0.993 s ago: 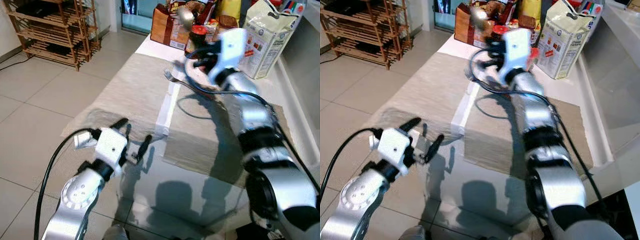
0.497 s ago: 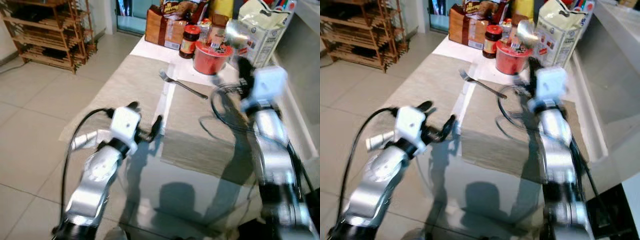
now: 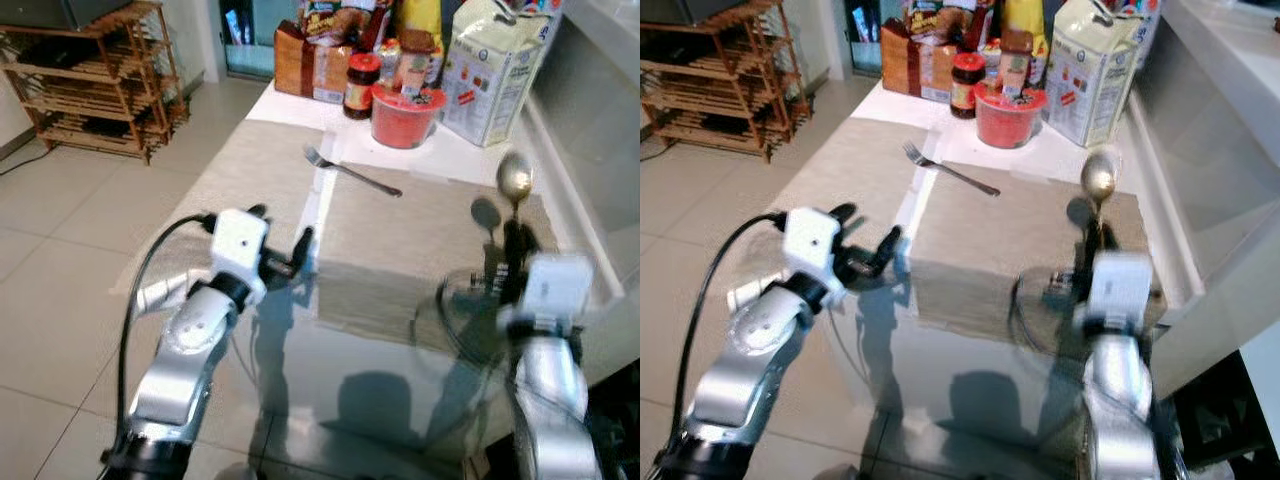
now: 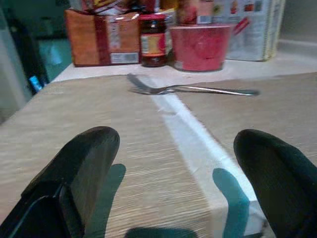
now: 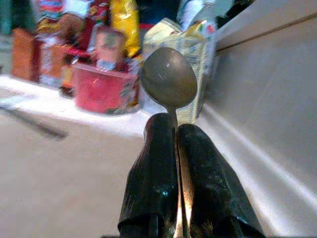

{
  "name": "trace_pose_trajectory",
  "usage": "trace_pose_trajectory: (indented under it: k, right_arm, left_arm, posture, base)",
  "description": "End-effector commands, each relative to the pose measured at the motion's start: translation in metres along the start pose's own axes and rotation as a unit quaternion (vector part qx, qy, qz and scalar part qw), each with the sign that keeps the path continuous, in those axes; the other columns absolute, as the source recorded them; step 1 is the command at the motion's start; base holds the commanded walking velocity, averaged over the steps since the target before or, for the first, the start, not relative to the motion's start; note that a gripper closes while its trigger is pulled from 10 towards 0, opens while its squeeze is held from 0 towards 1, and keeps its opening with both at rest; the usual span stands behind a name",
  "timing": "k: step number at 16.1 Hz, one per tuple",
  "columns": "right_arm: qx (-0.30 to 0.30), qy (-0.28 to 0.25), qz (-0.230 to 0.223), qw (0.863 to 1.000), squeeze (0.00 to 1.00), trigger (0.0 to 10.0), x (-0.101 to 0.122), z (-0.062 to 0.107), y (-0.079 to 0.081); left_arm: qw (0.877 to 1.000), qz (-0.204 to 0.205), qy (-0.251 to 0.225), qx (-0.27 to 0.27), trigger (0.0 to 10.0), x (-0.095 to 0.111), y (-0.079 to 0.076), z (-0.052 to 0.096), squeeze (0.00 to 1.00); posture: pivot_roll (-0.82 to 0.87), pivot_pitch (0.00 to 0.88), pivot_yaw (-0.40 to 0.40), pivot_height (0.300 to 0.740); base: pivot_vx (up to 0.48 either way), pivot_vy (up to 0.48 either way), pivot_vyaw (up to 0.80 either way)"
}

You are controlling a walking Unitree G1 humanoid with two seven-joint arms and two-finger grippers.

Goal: Setting the table

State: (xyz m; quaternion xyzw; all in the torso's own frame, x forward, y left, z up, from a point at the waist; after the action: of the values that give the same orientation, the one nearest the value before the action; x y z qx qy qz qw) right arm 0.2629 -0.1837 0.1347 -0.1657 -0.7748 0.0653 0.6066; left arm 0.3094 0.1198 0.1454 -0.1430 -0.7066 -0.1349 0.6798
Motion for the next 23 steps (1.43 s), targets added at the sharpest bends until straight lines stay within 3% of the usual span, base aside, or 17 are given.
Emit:
trace_pose_trajectory:
  k: [1,3,4,8,14,19,23]
  right_arm:
    - [0.01,-0.028,0.008,1.0,0.0,0.0,0.015,0.0,0.006]
    - [0.008,-0.023,0.004,1.0,0.0,0.0,0.014,0.0,0.006]
    - [-0.004,-0.014,0.005,1.0,0.0,0.0,0.008,-0.005,-0.002]
    - [-0.028,0.018,-0.015,0.999,0.0,0.0,-0.002,0.002,-0.009]
    - [-0.013,0.033,-0.018,0.999,0.0,0.0,-0.009,0.004,-0.002]
    - [0.003,0.032,-0.015,0.999,0.0,0.0,-0.009,0.003,0.003]
    - [0.008,0.036,-0.015,0.999,0.0,0.0,-0.01,0.002,0.004]
  left_arm:
    - [1.0,-0.003,-0.016,0.0,10.0,0.008,-0.002,0.001,0.0]
    - [1.0,0.009,-0.01,0.011,10.0,0.004,-0.002,0.003,0.0]
    - [0.999,0.01,-0.029,0.011,10.0,0.012,-0.008,-0.004,0.0]
    - [0.999,0.026,-0.04,0.017,10.0,0.016,-0.008,-0.007,0.0]
    - [0.999,0.001,-0.038,-0.004,10.0,0.019,-0.01,-0.014,0.0]
    - [0.998,-0.008,-0.042,-0.04,10.0,0.022,-0.018,-0.016,0.0]
    - [0.997,0.013,-0.043,-0.064,10.0,0.023,-0.026,-0.014,0.0]
  posture:
    - [0.07,0.0,-0.042,0.74]
    - [0.07,0.0,-0.057,0.74]
    - [0.08,0.0,-0.07,0.74]
    - [0.07,0.0,-0.072,0.74]
    - [0.07,0.0,-0.065,0.74]
    - [0.07,0.0,-0.062,0.74]
    - [0.07,0.0,-0.062,0.74]
  base:
    - [0.0,0.0,0.0]
    - [0.0,0.0,0.0]
    - [0.0,0.0,0.0]
    - [-0.14,0.0,0.0]
    - [-0.328,0.0,0.0]
    - [0.0,0.0,0.0]
    - [0.0,-0.48,0.0]
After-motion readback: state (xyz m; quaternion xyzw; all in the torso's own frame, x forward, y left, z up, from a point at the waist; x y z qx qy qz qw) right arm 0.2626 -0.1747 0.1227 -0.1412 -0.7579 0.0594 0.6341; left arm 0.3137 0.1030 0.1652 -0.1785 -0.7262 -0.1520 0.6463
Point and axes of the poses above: a point about 5 cm out from each wrist's last joint towards the gripper, its own z axis pointing back from the gripper into the wrist, its own x axis along the axis of the wrist's last joint, y = z × x, the point moved 3 cm from there along -z, pointing out of the wrist towards the gripper, and after that the axes turned 7 degrees about z, right-handed, at the moved point
